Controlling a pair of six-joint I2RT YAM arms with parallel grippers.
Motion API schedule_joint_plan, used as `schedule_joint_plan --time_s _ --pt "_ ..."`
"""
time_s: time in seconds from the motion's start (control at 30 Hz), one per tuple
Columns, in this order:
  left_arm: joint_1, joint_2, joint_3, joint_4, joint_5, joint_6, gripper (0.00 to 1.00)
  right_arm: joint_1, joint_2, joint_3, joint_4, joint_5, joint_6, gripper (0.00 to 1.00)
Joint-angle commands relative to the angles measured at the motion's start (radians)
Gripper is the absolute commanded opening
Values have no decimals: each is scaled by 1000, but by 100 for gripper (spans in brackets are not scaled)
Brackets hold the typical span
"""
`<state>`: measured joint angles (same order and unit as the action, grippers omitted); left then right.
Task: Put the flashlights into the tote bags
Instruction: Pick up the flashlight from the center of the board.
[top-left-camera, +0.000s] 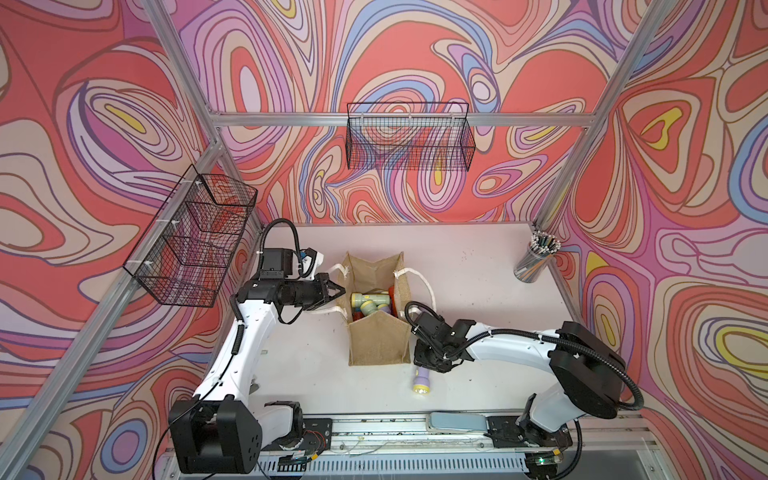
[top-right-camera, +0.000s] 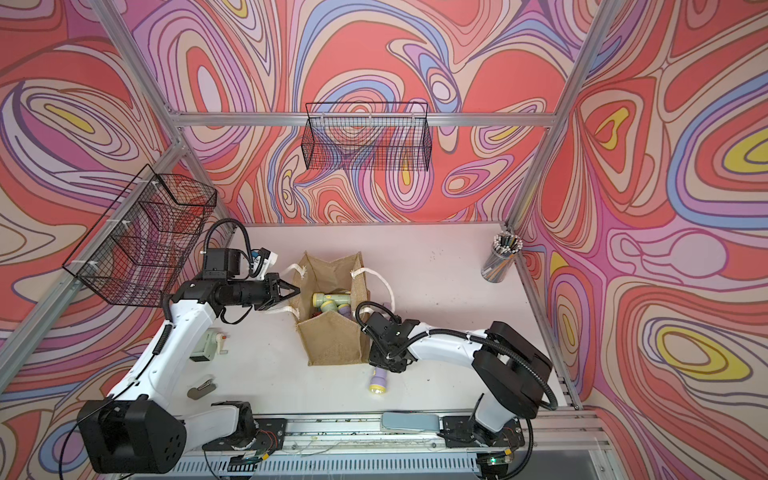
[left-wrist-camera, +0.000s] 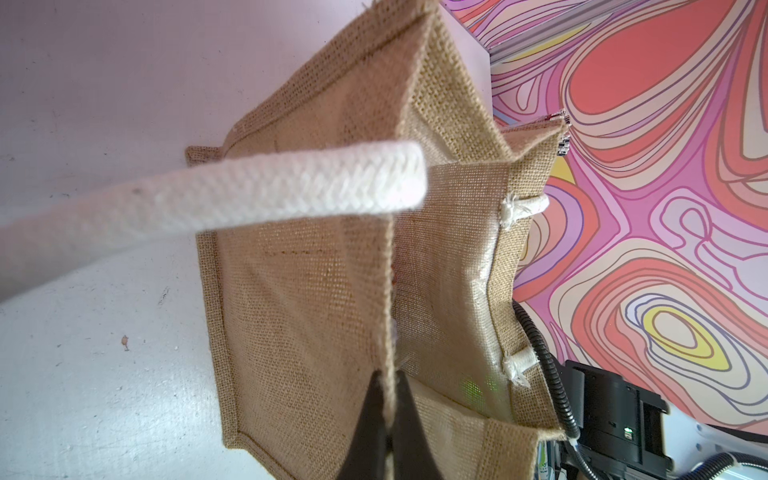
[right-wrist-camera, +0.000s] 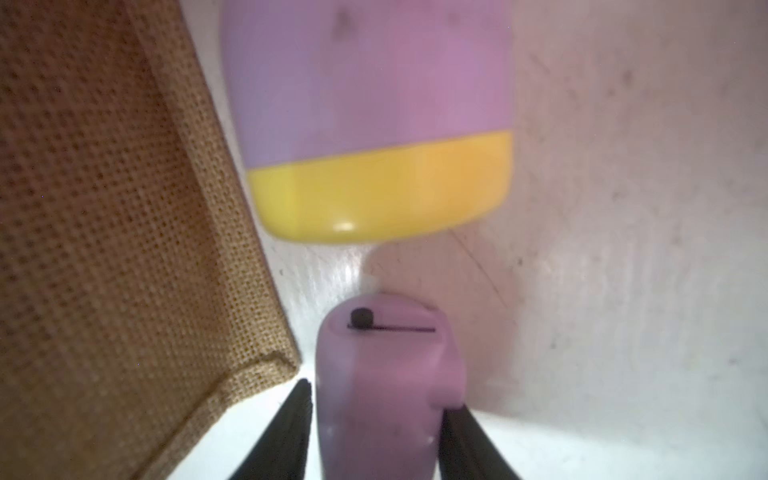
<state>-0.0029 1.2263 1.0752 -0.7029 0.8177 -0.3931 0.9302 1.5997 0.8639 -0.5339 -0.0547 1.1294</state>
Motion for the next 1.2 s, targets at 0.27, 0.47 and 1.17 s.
schedule_joint_plan --time_s 0.27,0.47,1.17 --pt "3 -12 -2 14 0 15 3 3 -68 10 -289 206 29 21" --pt "1 -12 -1 16 4 13 4 -49 -186 71 -559 460 12 20" --pt "-3 -13 -19 74 85 -27 4 -98 -172 773 -283 584 -483 12"
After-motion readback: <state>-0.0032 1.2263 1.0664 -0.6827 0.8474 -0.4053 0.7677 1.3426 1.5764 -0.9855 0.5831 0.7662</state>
